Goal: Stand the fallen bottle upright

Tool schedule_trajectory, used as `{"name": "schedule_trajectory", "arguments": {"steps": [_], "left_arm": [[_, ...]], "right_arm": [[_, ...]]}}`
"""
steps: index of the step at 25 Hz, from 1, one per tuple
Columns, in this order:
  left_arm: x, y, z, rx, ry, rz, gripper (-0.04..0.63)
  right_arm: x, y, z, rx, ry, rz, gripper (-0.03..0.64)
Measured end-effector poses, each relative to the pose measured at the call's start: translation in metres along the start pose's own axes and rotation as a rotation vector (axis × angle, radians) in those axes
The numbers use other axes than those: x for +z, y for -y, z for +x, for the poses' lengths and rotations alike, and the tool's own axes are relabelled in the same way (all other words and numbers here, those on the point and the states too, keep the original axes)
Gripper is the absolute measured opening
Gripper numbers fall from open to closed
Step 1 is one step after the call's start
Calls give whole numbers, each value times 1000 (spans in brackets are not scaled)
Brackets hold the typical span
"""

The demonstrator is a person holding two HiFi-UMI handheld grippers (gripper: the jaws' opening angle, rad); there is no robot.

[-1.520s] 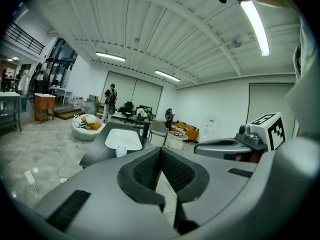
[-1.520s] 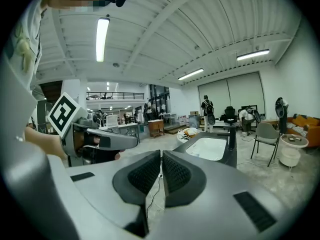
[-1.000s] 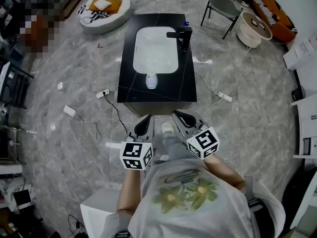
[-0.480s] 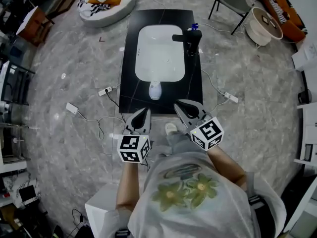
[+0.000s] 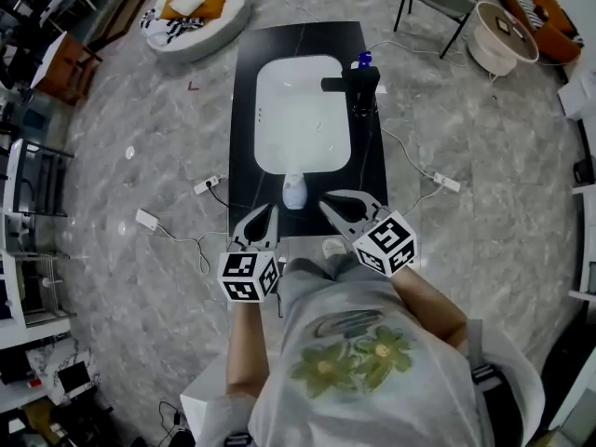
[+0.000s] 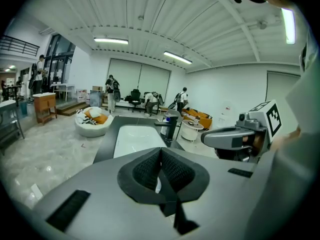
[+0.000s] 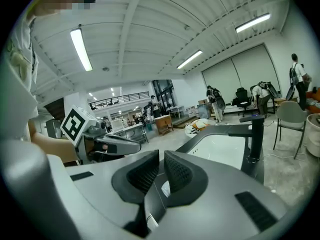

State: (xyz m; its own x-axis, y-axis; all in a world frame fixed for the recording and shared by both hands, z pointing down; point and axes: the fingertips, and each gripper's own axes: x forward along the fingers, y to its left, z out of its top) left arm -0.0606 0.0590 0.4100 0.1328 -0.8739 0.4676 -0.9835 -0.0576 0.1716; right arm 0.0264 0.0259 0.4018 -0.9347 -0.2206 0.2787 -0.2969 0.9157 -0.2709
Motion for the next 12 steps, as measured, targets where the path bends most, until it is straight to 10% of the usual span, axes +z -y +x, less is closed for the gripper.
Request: {"name": "schedule_trajectory", "arguments": {"steps": [12], "left_arm": [[6,-65,73,-97,-27,-143,18]], "right_arm": [[-22,57,66,37,-97,140,60]]}}
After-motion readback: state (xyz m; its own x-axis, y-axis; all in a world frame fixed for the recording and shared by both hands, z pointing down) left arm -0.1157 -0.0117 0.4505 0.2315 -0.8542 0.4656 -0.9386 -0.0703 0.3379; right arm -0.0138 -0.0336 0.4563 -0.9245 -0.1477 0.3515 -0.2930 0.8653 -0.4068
